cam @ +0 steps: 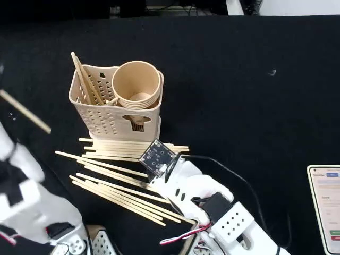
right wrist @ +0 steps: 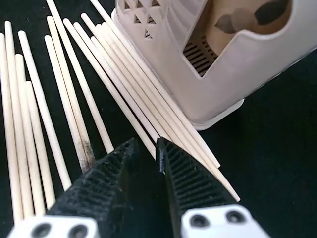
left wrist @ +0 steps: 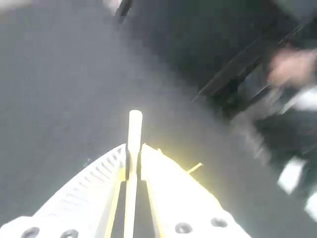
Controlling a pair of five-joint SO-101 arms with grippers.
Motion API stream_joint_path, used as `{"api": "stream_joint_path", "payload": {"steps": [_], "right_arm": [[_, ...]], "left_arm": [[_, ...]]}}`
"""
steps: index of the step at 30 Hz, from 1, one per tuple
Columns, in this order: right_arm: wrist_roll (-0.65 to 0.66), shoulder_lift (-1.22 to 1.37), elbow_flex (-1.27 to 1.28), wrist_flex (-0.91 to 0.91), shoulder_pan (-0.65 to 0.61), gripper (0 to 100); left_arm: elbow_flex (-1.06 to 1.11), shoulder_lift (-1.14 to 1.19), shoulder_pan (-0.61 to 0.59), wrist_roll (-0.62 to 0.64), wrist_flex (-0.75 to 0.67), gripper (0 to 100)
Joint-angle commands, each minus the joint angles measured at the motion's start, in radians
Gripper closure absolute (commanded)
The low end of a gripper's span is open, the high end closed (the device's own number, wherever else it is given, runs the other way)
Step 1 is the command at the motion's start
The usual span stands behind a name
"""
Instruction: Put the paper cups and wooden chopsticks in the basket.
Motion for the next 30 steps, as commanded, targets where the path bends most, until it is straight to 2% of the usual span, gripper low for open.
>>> {"api": "stream_joint_path", "payload": {"steps": [1,7,14,20,26,30], "right_arm": [[0.003,-0.008,0.001,-0.018,0.015,92.3],[0.003,-0.008,0.001,-0.018,0.015,92.3],[0.003,-0.008,0.001,-0.017,0.015,92.3],[0.005,-0.008,0.001,-0.017,0.015,92.3],[0.005,-0.016,-0.008,0.018,0.015,92.3],[0.005,-0.016,-0.013,0.020,0.015,92.3]], "left_arm": [[-0.005,-0.183,0.134,0.043,-0.132,97],[-0.005,-0.166,0.309,0.037,-0.282,97],[-0.005,-0.035,0.394,0.035,-0.353,97],[-0.015,0.020,0.400,0.034,-0.215,96],[-0.015,0.020,0.400,-0.089,-0.114,77],[-0.074,-0.003,0.392,-0.109,-0.048,76]]}}
